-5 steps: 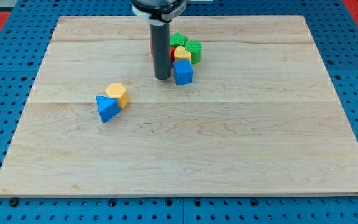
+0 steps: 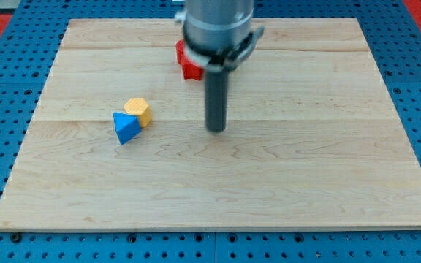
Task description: Separate the hexagon from the triangle
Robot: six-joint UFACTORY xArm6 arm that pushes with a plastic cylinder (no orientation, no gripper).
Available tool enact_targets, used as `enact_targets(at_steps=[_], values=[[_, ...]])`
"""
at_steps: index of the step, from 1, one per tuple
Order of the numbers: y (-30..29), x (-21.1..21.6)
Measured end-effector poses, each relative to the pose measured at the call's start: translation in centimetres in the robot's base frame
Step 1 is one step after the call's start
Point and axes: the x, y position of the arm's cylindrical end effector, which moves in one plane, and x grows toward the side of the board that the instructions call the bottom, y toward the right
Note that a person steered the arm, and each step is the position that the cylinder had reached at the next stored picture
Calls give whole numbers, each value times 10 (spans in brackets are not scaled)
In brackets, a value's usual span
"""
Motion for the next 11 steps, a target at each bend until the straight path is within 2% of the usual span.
enact_targets(at_steps=[1, 2, 4, 5, 6, 7, 8, 9, 10, 11], values=[[-111, 1], [-161, -21], [-66, -30], [-59, -66], [-66, -50], [-131, -45], [-181, -94], [-158, -122], [-210, -122], [-269, -149]])
